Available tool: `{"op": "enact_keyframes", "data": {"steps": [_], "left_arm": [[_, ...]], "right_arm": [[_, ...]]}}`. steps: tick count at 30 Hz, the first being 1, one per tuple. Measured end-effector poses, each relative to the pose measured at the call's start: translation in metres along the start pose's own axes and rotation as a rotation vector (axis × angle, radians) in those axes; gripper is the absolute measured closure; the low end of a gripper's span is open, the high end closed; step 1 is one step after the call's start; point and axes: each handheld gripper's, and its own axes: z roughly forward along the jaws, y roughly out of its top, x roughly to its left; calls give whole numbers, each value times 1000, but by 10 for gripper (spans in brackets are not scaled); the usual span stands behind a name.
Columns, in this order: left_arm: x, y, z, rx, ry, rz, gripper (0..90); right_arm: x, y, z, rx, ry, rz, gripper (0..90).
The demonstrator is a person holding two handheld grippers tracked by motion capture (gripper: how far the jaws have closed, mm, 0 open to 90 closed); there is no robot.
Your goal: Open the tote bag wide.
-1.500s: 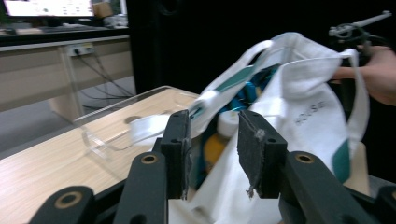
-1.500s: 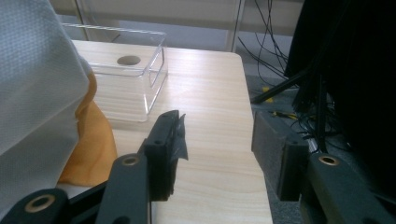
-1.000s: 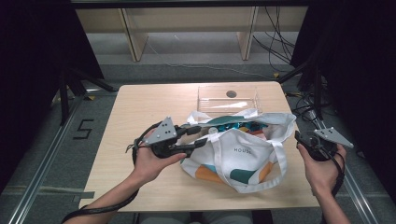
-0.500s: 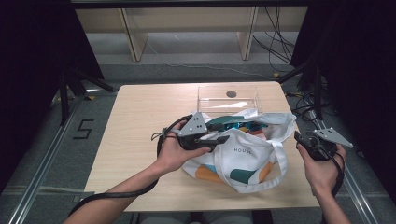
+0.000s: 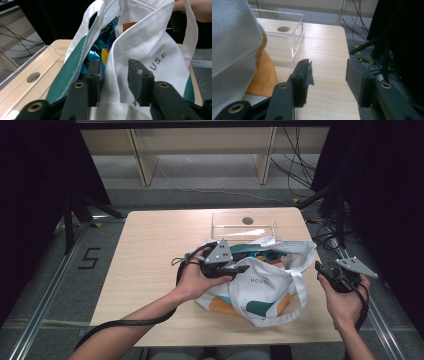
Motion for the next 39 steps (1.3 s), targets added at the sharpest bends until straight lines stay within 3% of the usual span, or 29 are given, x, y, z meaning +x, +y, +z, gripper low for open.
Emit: {"op": "enact_keyframes", "data": {"steps": [4, 6, 7, 8, 14, 17, 20, 21, 24, 30, 31, 33, 39], "left_arm": [[-1, 4, 0, 26, 15, 34, 770], [-2, 7, -1, 36, 19, 66, 789], [-3, 8, -2, 35, 25, 77, 818], [-4, 10, -4, 41, 22, 83, 857], [-12, 16, -15, 40, -2, 94, 873], [-17, 19, -22, 37, -24, 112, 874], [-22, 19, -25, 62, -57, 119, 874], [-25, 19, -26, 86, -82, 114, 874], [-28, 19, -26, 101, -92, 121, 874], [-36, 17, -25, 138, -125, 120, 874], [-38, 14, -23, 144, -132, 122, 874], [-40, 12, -22, 154, -140, 125, 874], [-43, 6, -18, 174, -159, 117, 874]], "right_arm": [[0, 0, 0, 2, 2, -3, 545], [0, -1, 0, 3, 1, -5, 544], [2, -1, 0, 9, -7, 30, 544], [2, -1, 0, 16, -18, 22, 544], [2, -1, 0, 17, -15, 40, 544], [0, -1, 0, 16, -15, 25, 544], [1, -2, 1, 1, -20, 38, 545], [-2, -2, 2, -1, -6, 3, 544], [-1, -3, 2, 15, -24, 43, 544], [-3, -3, 3, 7, -29, 39, 544], [-5, -3, 4, -7, -22, 11, 544], [-3, -3, 3, 2, -24, 36, 544], [-3, -3, 3, 4, -25, 38, 544]]}}
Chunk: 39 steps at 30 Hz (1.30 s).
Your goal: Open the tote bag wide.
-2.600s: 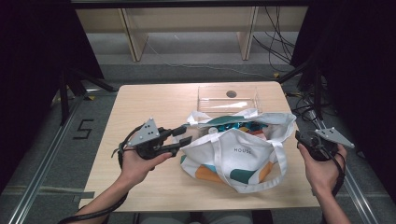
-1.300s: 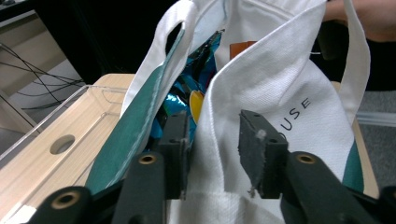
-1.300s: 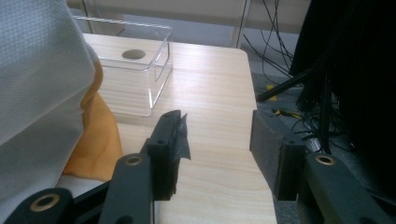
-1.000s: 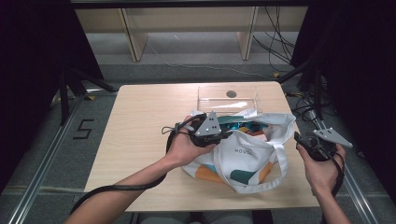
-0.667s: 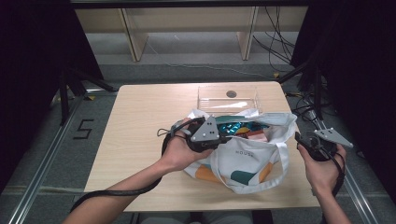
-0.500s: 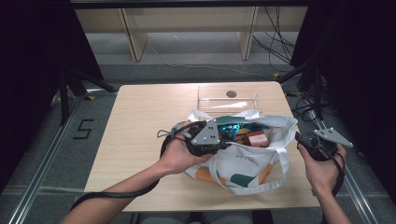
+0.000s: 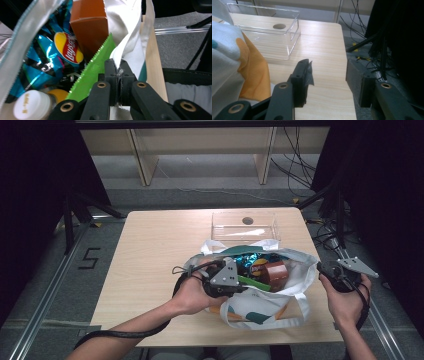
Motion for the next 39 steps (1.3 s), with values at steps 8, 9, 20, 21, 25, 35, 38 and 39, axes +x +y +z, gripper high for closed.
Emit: {"op": "enact_keyframes", "data": {"steps": [8, 9, 20, 21, 25, 35, 38, 39], "left_arm": [[-2, -12, 13, 44, -35, -29, 875], [-1, -14, 15, 53, -40, -31, 875], [4, -31, 38, 93, -25, -70, 875], [4, -31, 38, 93, -25, -70, 875], [3, -39, 48, 119, -36, -79, 875], [5, -55, 66, 173, -36, -84, 874], [4, -55, 67, 178, -36, -82, 870], [4, -55, 66, 179, -42, -87, 864]], "right_arm": [[-2, 0, 1, 1, 5, -39, 542], [-2, 0, 1, 0, 5, -40, 542], [-2, 0, 1, 0, 5, -29, 538], [-2, 0, 1, 0, 5, -29, 538], [-2, 0, 1, 5, 9, -32, 538], [-2, 0, 1, 5, 13, -38, 537], [3, 1, -2, 11, 15, 14, 538], [1, 2, -2, -2, 20, -16, 540]]}}
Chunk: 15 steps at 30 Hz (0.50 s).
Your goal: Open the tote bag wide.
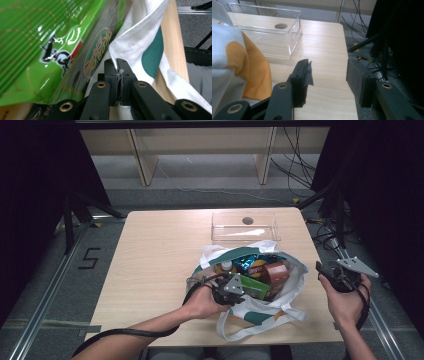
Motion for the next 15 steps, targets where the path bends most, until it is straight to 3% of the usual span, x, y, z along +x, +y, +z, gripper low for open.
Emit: {"op": "enact_keyframes", "data": {"steps": [3, 5, 7, 8, 9, 10, 13, 15], "left_arm": [[-2, 4, -8, 1, -3, -1, 745], [-3, 5, -13, -6, -3, 4, 725], [-6, 7, -22, -21, 3, 6, 612], [-8, 9, -32, -40, 2, -6, 591], [-9, 10, -39, -61, 4, -30, 567], [-9, 10, -39, -61, 4, -30, 548], [-8, 9, -63, -135, 17, -57, 516], [-5, 6, -80, -186, 18, -112, 501]], "right_arm": [[3, 5, -6, -4, 7, 16, 544], [2, 6, -7, -9, 14, 0, 546], [4, 12, -12, -26, 42, 3, 564], [5, 13, -14, -32, 33, 11, 572], [3, 15, -14, -50, 54, -26, 578], [3, 15, -14, -50, 54, -26, 578], [7, 22, -22, -43, 66, -5, 598], [10, 28, -26, -72, 92, 2, 613]]}}
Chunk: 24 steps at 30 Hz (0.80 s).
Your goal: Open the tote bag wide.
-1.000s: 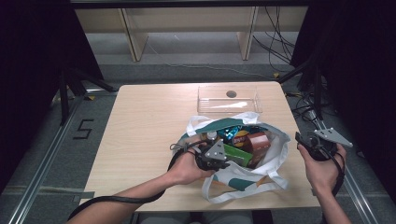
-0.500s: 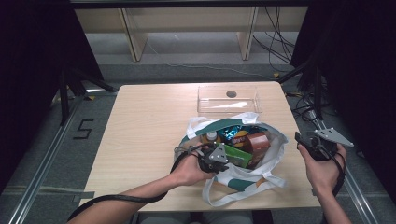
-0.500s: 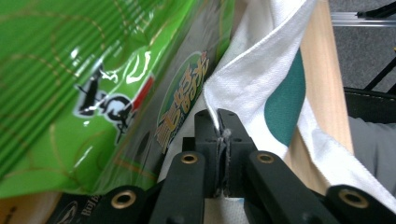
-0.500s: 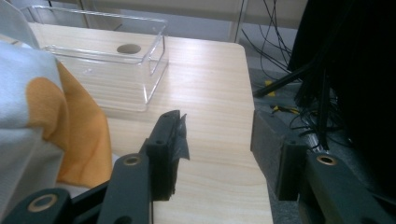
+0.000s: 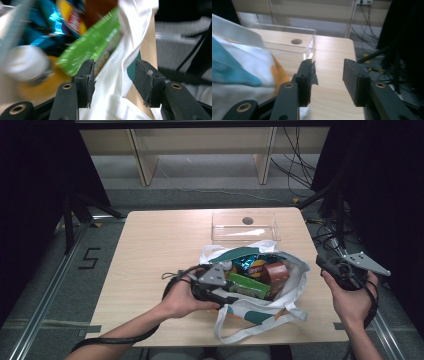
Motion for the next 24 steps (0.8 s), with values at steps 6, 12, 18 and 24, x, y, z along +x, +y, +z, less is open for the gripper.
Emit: {"op": "enact_keyframes", "data": {"steps": [6, 12, 18, 24], "left_arm": [[19, -4, -43, -84, 114, -47, 487], [36, -13, -62, -151, 234, -76, 478], [45, -18, -52, -101, 242, -55, 475], [47, -11, -39, -63, 226, -19, 482]], "right_arm": [[9, 8, -5, 2, 54, -34, 636], [19, 20, -12, -33, 110, -45, 682], [28, 33, -21, -62, 159, -48, 691], [37, 37, -25, -70, 191, -77, 690]]}}
